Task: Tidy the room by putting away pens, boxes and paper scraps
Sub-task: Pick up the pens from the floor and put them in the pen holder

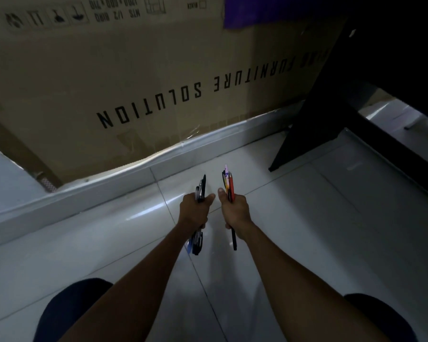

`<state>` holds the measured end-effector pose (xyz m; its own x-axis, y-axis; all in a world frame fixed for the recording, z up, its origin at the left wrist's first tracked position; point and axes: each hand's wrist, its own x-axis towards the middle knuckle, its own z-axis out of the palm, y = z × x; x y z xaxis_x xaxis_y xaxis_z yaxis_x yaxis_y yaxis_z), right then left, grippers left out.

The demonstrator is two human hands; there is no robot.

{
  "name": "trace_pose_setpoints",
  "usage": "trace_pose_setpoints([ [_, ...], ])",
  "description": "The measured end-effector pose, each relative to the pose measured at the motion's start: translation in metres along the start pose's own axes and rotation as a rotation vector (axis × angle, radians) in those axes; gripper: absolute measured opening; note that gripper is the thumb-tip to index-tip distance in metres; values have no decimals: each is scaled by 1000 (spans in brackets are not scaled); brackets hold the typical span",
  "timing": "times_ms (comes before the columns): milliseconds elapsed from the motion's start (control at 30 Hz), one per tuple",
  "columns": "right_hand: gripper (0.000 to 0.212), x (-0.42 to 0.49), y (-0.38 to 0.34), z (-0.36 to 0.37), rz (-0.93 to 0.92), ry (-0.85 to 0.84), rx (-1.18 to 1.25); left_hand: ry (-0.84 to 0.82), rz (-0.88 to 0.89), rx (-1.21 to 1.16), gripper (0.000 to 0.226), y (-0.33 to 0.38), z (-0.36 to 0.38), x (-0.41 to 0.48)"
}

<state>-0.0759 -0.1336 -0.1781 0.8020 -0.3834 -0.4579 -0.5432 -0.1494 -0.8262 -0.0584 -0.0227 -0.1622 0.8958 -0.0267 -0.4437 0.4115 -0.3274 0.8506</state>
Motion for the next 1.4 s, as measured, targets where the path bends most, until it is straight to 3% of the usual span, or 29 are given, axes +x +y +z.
trace_pose_setpoints([
  [200,41,-40,-46,-21,44,-12,14,-30,-57,-10,36,46,-18,-38],
  [467,42,-107,-152,-71,61,7,37,-47,-81,-16,40,163,-48,-101],
  [1200,36,-286,-404,-228,61,115,144,-182,58,4,34,453,-101,-264],
  [1400,40,-306,-454,-275,-19,243,114,-216,161,7,33,524,-101,-288],
])
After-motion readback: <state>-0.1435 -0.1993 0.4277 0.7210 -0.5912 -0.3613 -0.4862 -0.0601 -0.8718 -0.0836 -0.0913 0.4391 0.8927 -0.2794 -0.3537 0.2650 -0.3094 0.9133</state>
